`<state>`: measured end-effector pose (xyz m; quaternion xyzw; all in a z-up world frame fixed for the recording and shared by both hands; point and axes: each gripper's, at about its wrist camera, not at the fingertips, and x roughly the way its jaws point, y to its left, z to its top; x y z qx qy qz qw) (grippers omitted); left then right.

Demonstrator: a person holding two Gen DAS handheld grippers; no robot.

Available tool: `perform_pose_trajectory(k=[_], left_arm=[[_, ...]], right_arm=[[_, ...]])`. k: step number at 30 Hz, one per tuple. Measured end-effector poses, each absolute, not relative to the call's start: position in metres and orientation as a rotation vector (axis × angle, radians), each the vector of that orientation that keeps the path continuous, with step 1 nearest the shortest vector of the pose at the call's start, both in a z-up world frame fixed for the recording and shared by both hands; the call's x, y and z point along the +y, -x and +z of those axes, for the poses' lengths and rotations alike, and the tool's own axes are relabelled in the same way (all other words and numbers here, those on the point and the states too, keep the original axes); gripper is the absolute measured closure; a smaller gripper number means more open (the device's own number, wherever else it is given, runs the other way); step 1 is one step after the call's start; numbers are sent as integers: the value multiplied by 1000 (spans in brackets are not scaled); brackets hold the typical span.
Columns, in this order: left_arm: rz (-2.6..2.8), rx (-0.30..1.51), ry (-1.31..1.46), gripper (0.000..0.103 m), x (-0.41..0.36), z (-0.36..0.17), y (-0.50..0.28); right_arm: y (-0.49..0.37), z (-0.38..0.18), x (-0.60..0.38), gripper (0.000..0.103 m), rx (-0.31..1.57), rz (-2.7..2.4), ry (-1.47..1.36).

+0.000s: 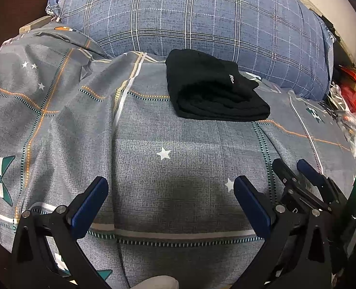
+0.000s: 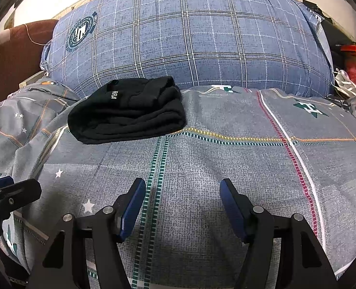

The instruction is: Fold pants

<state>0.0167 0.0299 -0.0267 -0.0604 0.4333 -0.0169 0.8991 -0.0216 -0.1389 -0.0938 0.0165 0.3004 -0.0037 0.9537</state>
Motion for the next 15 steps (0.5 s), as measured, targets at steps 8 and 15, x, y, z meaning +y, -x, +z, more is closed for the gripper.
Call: perform_pose_trajectory(k=[8, 15], left_arm=[[-37, 903, 119, 0, 29, -29, -17], [-28, 913, 124, 0, 31, -33, -20]], right_arm=[[21, -94, -138, 37, 611, -5, -30], [24, -94, -133, 37, 601, 5, -20]])
